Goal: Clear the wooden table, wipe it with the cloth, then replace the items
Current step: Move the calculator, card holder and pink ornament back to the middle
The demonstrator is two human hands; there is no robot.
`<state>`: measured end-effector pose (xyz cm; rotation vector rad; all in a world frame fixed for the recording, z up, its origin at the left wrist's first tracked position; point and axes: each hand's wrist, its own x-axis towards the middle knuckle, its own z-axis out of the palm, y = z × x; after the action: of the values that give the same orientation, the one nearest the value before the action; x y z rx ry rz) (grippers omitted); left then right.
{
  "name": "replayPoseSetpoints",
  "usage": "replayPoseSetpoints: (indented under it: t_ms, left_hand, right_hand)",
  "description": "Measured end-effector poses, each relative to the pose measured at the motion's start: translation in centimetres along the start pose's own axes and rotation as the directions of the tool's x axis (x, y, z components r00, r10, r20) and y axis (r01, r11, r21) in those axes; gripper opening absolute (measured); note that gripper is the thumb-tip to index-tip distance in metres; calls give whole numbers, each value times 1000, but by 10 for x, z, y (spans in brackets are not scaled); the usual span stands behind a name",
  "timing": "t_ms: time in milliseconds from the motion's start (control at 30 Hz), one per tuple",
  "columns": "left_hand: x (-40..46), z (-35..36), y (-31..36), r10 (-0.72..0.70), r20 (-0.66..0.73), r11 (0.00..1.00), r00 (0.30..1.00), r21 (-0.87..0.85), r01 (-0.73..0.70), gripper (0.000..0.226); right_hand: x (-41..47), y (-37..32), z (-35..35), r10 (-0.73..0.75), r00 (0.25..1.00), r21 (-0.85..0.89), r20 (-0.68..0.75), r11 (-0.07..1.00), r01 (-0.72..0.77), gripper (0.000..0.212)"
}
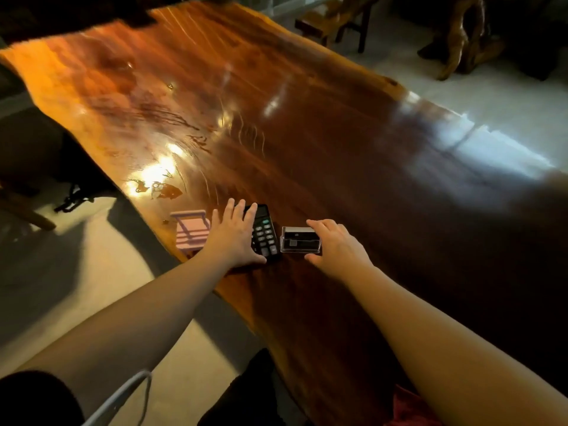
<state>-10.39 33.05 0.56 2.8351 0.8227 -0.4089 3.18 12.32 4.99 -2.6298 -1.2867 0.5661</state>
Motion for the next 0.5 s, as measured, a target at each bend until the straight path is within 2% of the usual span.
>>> replayPoseSetpoints:
  t_ms: [167,367,500]
  left_hand:
    - [43,20,-12,55,118,995,992,77,-65,160]
    - [55,37,-20,145,102,985,984,85,-153,163]
    - [56,40,-21,172,82,978,982,105,-180,161]
  right_hand:
    - [52,-1,22,23,997,-98,75,995,-16,86]
    - [79,1,38,26,984,-165,179,986,4,85]
    - [86,4,44,24,978,-160,205,987,9,73]
